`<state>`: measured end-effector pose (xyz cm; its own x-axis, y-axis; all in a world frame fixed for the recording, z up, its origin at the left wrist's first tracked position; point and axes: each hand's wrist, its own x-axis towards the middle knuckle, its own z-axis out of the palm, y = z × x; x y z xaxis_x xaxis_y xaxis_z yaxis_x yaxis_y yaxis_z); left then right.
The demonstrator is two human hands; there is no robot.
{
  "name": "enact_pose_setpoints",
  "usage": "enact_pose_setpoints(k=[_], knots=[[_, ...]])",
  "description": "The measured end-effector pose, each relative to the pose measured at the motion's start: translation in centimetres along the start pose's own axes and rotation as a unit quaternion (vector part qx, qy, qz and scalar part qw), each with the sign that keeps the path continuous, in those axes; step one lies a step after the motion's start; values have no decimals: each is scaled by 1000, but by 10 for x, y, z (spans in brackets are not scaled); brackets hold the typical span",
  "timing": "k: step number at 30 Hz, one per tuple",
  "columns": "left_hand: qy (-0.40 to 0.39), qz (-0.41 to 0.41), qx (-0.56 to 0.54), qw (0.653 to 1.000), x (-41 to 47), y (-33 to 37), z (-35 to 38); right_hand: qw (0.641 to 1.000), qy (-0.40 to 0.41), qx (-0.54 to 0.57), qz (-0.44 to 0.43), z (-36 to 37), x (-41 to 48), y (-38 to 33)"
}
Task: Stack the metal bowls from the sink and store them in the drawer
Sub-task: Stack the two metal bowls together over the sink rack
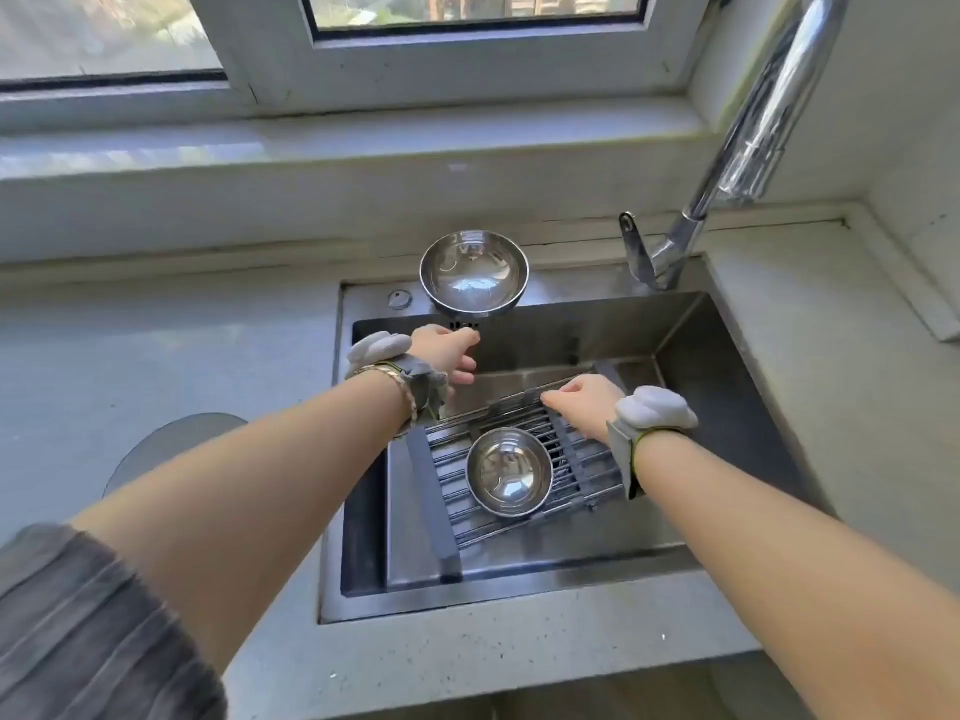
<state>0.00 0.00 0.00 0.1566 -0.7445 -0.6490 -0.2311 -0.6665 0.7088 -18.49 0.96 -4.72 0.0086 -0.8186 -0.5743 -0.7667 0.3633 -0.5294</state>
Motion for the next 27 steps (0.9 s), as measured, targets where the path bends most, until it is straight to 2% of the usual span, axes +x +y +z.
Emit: enact_pose_setpoints(k=[6, 12, 15, 20, 27], knots=[[3, -30, -65, 997, 41, 11, 0, 997, -20, -58, 52, 16, 48, 11], [103, -79, -236, 963, 88, 10, 2, 984, -101, -121, 83, 56, 96, 35], [121, -79, -281, 949, 103, 7, 6, 975, -130, -152, 97, 78, 114, 49], [107, -65, -283, 951, 114, -1, 12, 959, -190, -180, 108, 97, 129, 59], [103, -57, -242, 963, 130, -3, 18, 945, -210, -226, 111, 104, 129, 65]])
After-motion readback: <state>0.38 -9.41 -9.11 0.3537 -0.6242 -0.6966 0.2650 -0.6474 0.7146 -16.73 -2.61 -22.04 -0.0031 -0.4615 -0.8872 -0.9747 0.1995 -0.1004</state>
